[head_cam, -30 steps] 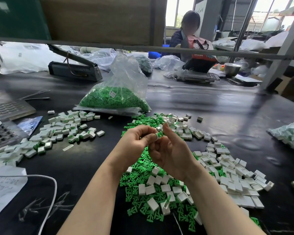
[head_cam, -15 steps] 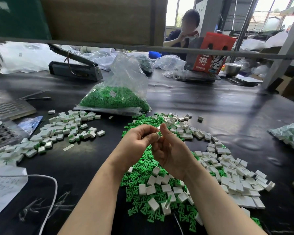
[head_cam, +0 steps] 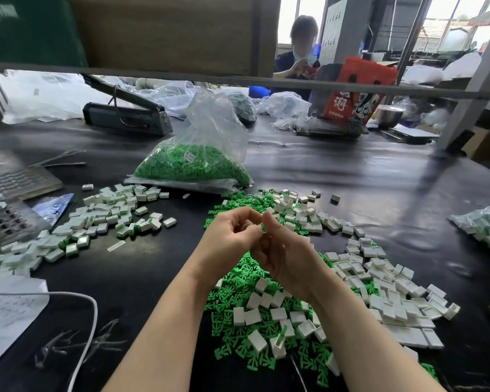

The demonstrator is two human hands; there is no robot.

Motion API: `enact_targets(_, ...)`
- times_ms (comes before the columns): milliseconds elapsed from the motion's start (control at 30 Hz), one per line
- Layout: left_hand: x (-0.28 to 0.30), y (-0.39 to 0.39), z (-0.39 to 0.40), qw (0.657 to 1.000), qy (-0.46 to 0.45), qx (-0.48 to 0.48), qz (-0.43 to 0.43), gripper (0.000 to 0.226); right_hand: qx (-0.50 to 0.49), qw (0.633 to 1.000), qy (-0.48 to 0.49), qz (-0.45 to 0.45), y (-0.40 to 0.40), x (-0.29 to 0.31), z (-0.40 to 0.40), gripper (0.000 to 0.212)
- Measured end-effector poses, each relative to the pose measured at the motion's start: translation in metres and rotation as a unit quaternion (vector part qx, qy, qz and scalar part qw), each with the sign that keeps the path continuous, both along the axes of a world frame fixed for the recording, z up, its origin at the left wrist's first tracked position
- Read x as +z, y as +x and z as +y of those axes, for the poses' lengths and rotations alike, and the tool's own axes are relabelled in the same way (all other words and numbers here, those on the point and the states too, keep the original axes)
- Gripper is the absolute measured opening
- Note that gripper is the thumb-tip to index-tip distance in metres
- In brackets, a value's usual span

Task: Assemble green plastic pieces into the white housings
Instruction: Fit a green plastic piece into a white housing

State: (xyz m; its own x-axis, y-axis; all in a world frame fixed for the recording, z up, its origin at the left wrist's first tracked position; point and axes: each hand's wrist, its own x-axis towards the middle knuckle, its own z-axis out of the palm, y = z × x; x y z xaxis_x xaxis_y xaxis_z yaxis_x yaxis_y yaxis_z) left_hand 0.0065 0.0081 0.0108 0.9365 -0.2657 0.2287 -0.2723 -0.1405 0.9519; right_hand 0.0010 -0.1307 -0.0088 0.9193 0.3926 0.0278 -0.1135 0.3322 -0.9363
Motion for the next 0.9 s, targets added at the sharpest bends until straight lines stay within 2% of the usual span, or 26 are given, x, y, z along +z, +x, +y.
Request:
enact_targets(100, 0.004, -0.003, -0.002, 1.0, 0.001, 0.014, -0.015, 0.019, 0.006, 1.0, -0.016, -0.021, -0.001, 0.001, 0.002, 0.054)
enact_targets(200, 0.005, -0.006, -0.005, 1.0, -0.011, 0.014, -0.016, 0.017, -0.014, 0.999, -0.028, -0.028, -0.001, 0.0, 0.0, 0.084)
enact_targets(267, 0.003, -0.007, -0.006, 1.0, -0.025, 0.007, -0.008, 0.012, -0.02, 0.998, -0.035, -0.043, 0.0, -0.001, -0.003, 0.088)
enact_targets(333, 0.002, -0.007, -0.007, 0.999, -0.036, 0.011, 0.003, 0.012, -0.027, 0.997, -0.046, -0.059, 0.001, -0.004, -0.005, 0.083)
enact_targets(500, 0.002, -0.007, -0.011, 0.999, -0.042, 0.021, 0.02, 0.02, -0.048, 0.993, -0.068, -0.089, 0.003, -0.006, -0.006, 0.052)
enact_targets(600, 0.003, -0.007, -0.01, 0.999, -0.045, 0.019, 0.021, 0.02, -0.052, 0.991, -0.075, -0.093, 0.003, -0.006, -0.004, 0.052)
enact_targets(733, 0.002, -0.006, -0.009, 0.998, -0.058, 0.02, 0.028, 0.013, -0.049, 0.992, -0.08, -0.081, 0.003, -0.004, -0.003, 0.074)
enact_targets(833, 0.001, -0.004, -0.008, 0.996, -0.079, 0.009, 0.046, 0.019, -0.027, 0.997, -0.044, -0.057, 0.002, -0.002, -0.006, 0.055)
enact_targets(900, 0.001, -0.004, -0.008, 0.994, -0.089, 0.008, 0.055, 0.014, -0.018, 0.998, -0.041, -0.054, 0.001, 0.0, -0.007, 0.049)
